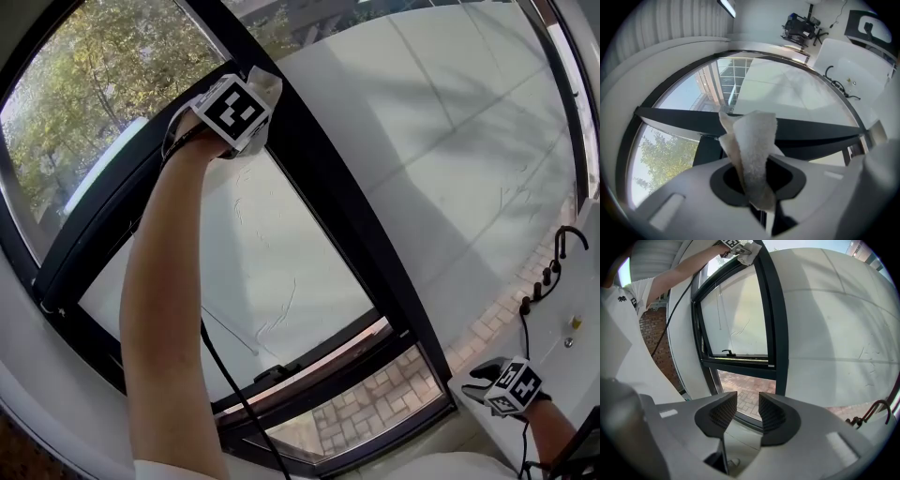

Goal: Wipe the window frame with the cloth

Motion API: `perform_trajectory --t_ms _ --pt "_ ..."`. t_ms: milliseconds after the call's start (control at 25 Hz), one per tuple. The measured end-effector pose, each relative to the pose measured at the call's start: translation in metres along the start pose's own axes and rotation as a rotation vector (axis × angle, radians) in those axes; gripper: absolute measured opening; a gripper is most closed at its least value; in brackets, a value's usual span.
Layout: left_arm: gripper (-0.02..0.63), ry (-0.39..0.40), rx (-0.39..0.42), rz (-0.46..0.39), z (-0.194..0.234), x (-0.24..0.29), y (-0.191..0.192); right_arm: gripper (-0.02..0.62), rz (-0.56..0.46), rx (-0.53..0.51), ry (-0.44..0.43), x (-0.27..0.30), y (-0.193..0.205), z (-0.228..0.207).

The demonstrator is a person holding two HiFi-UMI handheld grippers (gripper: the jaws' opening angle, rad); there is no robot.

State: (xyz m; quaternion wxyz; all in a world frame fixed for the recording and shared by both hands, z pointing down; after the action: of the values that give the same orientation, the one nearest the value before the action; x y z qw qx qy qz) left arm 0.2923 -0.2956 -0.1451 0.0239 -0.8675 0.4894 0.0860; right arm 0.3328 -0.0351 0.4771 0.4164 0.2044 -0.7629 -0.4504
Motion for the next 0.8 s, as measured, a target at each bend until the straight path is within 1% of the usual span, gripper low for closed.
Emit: perform_trajectory --t_ms 80,160,280,400,520,640,720,800 --pt "0.097 0.021 0.000 0.014 -0.003 0.001 0.002 0.146 0.002 0.007 0.001 0.000 0.003 0.001" --pt "0.097 0.025 0.014 0.005 -0.005 0.002 -0.001 0.146 0.007 0.010 -0.006 0.002 0.004 0.002" --pt "0.097 -0.002 0.049 -0.020 -0.005 -0.001 -0.006 0.146 0.010 0.008 -0.015 0.004 0.004 0.003" --pt "0.095 -0.051 0.095 -0.052 -0.004 -0.017 -0.008 0.146 0.014 0.005 -0.028 0.006 0.005 0.003" --pt "0.094 -0.046 0.101 -0.076 -0.016 -0.040 -0.004 0.146 0.034 0.005 -0.056 0.012 0.007 0.008" --pt "0.094 -0.038 0.097 -0.127 -0.046 -0.065 0.005 0.146 0.057 0.001 -0.090 0.021 0.008 0.014" --pt "0.095 -0.058 0.130 -0.147 -0.074 -0.080 0.017 0.146 0.065 -0.008 -0.110 0.029 0.006 0.016" --pt "0.094 -0.076 0.177 -0.157 -0.112 -0.096 0.032 0.146 0.073 -0.022 -0.127 0.038 0.002 0.019"
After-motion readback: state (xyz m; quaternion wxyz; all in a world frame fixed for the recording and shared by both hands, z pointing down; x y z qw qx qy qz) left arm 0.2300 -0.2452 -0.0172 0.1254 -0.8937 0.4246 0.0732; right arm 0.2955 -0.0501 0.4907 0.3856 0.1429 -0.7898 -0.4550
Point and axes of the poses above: the fingertips, and each gripper's own axes: x forward along the fingers, z to its left, y out of its underside, the point moved 8 cm from there along -x, backward along the fingers, and after that the axes turned 15 degrees about -y, right-handed, at the moved point
